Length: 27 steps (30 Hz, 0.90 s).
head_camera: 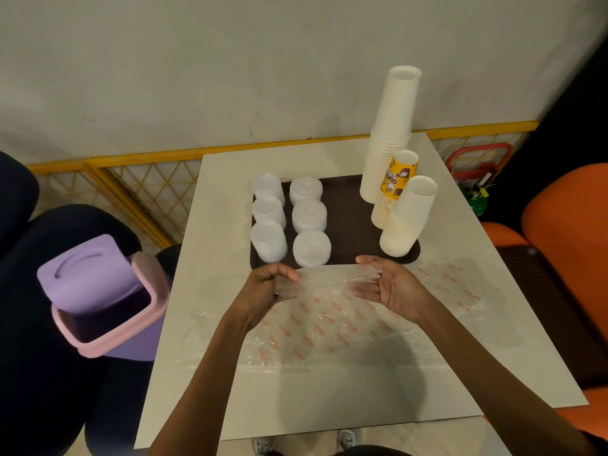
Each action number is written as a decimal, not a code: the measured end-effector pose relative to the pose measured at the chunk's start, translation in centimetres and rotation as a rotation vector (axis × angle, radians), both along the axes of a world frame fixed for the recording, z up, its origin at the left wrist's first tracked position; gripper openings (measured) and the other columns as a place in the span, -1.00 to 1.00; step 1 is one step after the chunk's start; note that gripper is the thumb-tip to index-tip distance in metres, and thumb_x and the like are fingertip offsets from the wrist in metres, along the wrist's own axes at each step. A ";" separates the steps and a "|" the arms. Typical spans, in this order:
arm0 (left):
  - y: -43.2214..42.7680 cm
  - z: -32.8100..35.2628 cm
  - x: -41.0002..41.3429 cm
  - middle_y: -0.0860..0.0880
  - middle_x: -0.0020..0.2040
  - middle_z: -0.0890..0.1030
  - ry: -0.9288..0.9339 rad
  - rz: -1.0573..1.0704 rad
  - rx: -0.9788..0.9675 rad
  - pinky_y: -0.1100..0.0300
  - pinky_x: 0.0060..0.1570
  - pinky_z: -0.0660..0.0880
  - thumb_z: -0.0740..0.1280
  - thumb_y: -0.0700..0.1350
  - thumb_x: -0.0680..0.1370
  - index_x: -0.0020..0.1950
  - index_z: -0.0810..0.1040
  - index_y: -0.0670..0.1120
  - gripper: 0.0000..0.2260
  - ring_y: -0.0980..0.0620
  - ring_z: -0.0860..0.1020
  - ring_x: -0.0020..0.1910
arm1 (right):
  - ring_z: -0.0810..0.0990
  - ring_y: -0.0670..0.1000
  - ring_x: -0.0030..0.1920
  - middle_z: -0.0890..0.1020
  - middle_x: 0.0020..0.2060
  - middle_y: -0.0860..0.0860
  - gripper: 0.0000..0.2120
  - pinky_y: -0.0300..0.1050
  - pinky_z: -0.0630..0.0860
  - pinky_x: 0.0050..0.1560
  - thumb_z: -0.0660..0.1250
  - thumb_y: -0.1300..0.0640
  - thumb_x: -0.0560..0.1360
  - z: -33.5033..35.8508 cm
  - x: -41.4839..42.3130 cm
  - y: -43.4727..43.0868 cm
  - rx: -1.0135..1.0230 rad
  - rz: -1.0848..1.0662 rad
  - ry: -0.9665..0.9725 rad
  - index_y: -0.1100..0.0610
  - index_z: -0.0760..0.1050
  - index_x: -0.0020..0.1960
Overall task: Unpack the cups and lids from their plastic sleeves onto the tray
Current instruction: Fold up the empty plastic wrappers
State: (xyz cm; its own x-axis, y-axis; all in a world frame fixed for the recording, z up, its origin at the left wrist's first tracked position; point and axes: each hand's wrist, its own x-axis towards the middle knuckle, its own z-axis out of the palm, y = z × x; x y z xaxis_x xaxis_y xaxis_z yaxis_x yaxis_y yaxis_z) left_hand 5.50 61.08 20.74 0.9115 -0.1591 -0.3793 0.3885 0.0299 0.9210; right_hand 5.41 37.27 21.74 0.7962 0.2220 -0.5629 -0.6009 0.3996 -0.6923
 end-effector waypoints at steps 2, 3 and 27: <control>0.3 -0.3 -0.2 0.03 -0.28 0.63 -0.024 -0.001 0.028 0.28 -0.31 0.54 0.12 -0.51 0.51 -0.41 0.65 -0.03 -0.47 0.12 0.58 -0.28 | 0.70 0.14 -0.24 0.54 0.03 0.13 -0.74 -0.02 0.63 -0.18 0.15 -0.01 0.60 -0.1 0.2 0.3 0.019 0.026 0.083 0.12 0.49 0.12; 0.4 -0.4 -0.2 0.03 -0.29 0.64 -0.041 -0.007 0.039 0.28 -0.31 0.54 0.11 -0.52 0.50 -0.41 0.65 -0.03 -0.46 0.12 0.59 -0.29 | 0.70 0.15 -0.21 0.56 0.05 0.13 -0.67 -0.01 0.63 -0.17 0.17 -0.10 0.57 -0.1 0.3 0.3 -0.001 0.070 0.121 0.11 0.48 0.15; 13.3 -4.2 -3.6 0.04 0.10 0.50 -0.067 0.139 0.679 0.27 -0.03 0.38 0.43 -0.16 0.49 0.05 0.45 -0.02 -0.79 0.03 0.50 0.08 | 0.56 -0.05 -0.19 0.66 -0.20 0.14 -0.91 -0.26 0.43 -0.12 0.42 0.21 0.46 -1.1 5.7 17.8 -0.796 0.605 -0.607 0.24 0.63 -0.09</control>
State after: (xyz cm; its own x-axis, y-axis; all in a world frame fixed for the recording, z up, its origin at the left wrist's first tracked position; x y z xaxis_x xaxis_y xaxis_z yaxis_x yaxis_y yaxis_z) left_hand 1.93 74.36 16.52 0.9312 0.2135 -0.2954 0.3642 -0.5155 0.7757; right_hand 11.16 55.05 20.68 0.8673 0.4133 -0.2775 -0.0289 -0.5147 -0.8569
